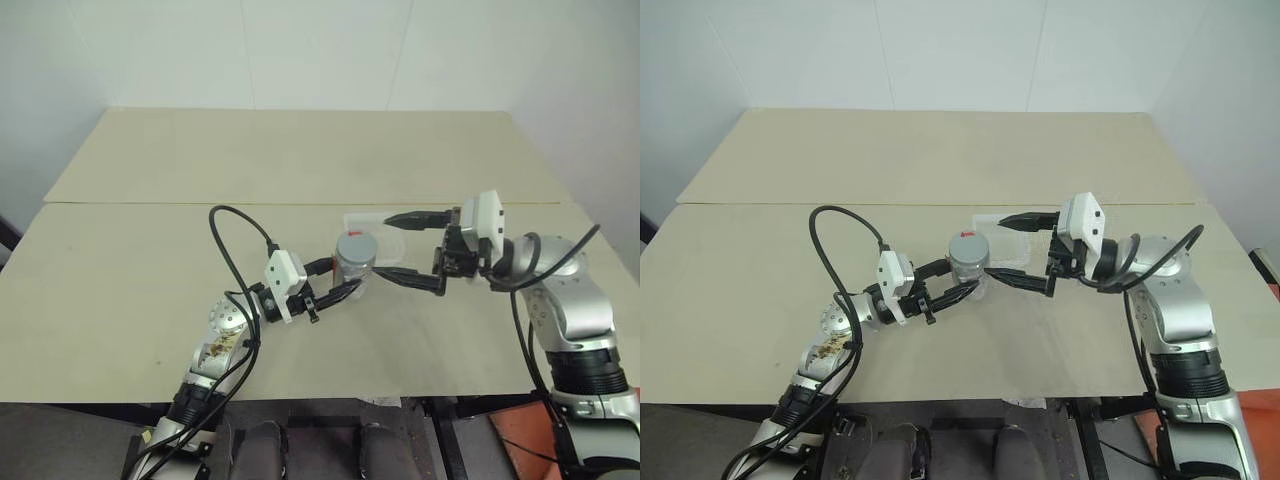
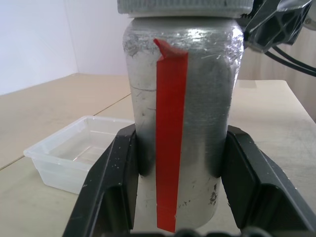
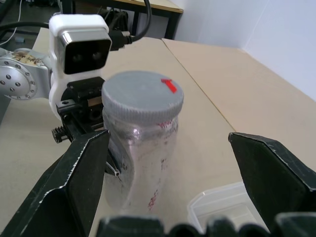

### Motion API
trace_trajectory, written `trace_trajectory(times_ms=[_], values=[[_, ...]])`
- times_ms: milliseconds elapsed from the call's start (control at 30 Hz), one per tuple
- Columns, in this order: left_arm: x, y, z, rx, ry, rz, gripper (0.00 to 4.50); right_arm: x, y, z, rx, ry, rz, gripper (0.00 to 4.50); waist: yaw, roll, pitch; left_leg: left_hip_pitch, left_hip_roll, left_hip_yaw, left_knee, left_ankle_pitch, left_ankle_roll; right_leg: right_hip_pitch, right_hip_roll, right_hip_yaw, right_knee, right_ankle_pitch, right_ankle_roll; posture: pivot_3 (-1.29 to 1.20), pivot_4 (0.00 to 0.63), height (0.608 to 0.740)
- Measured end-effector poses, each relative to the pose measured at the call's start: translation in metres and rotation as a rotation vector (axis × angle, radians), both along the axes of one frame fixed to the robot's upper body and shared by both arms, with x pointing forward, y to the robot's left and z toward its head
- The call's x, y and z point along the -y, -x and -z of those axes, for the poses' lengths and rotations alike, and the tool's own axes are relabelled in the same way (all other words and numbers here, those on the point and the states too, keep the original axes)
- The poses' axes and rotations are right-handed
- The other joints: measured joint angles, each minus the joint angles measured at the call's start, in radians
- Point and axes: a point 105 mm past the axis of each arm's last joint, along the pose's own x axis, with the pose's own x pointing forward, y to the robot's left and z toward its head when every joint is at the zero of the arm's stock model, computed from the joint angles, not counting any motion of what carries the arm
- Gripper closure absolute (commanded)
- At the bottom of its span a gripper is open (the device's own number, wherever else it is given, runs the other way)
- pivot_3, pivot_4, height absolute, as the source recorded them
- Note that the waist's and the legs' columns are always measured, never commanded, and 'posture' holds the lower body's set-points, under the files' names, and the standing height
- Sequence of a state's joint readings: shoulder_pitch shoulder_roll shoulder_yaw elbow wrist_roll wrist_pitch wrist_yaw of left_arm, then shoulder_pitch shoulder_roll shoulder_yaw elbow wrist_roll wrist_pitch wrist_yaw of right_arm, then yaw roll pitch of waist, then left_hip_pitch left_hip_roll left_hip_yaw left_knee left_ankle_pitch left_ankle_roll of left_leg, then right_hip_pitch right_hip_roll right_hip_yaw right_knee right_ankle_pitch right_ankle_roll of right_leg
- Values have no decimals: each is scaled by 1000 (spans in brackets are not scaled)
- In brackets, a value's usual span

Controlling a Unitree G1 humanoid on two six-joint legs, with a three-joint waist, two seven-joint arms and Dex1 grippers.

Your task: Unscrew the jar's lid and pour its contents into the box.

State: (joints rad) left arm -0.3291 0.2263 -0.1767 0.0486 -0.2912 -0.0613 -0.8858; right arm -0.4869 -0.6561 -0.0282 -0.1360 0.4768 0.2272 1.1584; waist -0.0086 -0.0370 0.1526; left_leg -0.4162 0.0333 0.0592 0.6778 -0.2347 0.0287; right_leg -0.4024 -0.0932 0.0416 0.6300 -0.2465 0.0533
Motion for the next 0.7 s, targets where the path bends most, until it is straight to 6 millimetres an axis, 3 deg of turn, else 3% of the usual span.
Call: trace_trajectory(times_ms=[200, 333, 533, 700], values=[[0, -1, 1, 0, -5, -4, 2467, -7, 17, -3, -5, -10, -69, 52, 1, 0, 0, 0, 0, 0, 0, 0, 0, 0, 0, 0, 0, 0, 0, 0, 150, 740], [2, -1, 1, 5, -7, -3, 2467, -22, 20, -5, 6, -61, -79, 52, -3, 0, 0, 0, 0, 0, 0, 0, 0, 0, 1, 0, 0, 0, 0, 0, 150, 740], [4, 0, -1, 21, 0, 0, 2467, -52, 12, -9, 21, -120, -86, 52, -3, 0, 0, 0, 0, 0, 0, 0, 0, 0, 0, 0, 0, 0, 0, 0, 150, 740], [5, 0, -1, 25, -3, -3, 2467, -59, -1, -6, 10, -125, -42, 52, 3, 0, 0, 0, 0, 0, 1, 0, 0, 0, 0, 0, 0, 0, 0, 0, 150, 740]])
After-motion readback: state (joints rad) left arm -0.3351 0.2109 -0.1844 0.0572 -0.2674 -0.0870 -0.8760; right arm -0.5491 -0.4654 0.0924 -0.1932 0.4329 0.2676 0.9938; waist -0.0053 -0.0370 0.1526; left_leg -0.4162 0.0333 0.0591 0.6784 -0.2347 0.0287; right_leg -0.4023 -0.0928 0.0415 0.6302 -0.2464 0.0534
